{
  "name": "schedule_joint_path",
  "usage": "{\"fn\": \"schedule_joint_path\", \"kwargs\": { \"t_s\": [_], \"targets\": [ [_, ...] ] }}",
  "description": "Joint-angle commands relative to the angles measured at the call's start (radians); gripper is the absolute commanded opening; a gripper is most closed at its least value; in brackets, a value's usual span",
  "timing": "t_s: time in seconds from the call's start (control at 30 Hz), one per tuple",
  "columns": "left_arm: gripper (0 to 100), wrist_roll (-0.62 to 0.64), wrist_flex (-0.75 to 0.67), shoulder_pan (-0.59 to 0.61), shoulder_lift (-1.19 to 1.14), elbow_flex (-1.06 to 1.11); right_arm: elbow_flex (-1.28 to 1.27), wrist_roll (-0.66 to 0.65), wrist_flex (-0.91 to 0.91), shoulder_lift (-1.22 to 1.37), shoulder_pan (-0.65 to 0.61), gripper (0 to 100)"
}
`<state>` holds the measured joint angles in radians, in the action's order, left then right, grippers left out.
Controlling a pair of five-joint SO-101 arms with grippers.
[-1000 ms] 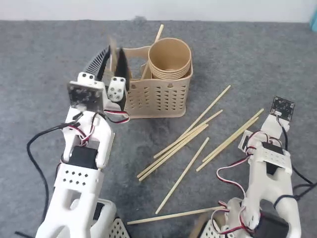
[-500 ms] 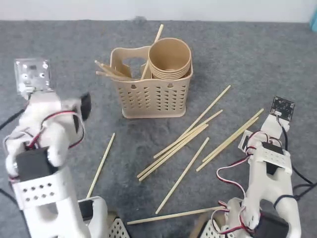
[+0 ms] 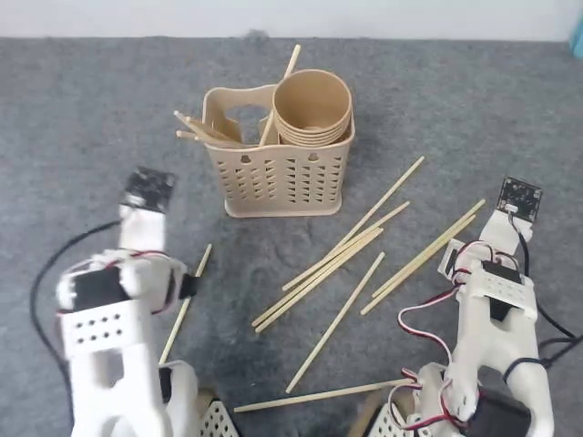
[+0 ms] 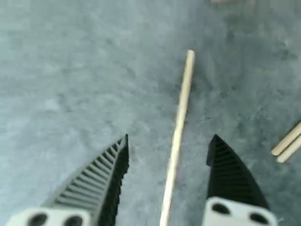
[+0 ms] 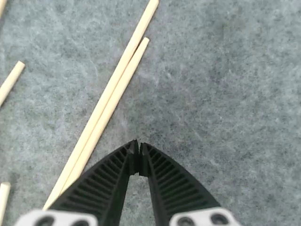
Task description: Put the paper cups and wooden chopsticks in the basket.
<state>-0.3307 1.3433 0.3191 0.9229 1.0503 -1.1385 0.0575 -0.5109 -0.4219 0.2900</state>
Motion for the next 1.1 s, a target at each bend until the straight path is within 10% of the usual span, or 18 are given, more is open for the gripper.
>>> {"fn": "schedule_joint_path", "kwargs": {
  "t_s": [0.0, 0.77, 1.07],
  "targets": [
    [26, -0.009, -0.121, -0.051, -0.003, 0.093, 0.055, -0.015, 0.01, 0.001, -0.01, 0.9],
    [15, 0.14, -0.315, -0.123, -0.005, 0.179, 0.054, -0.015, 0.008, -0.002, -0.007, 0.9],
    [26, 0.186, -0.364, -0.123, -0.006, 0.183, 0.051, -0.015, 0.007, -0.005, -0.005, 0.9]
  ]
}}
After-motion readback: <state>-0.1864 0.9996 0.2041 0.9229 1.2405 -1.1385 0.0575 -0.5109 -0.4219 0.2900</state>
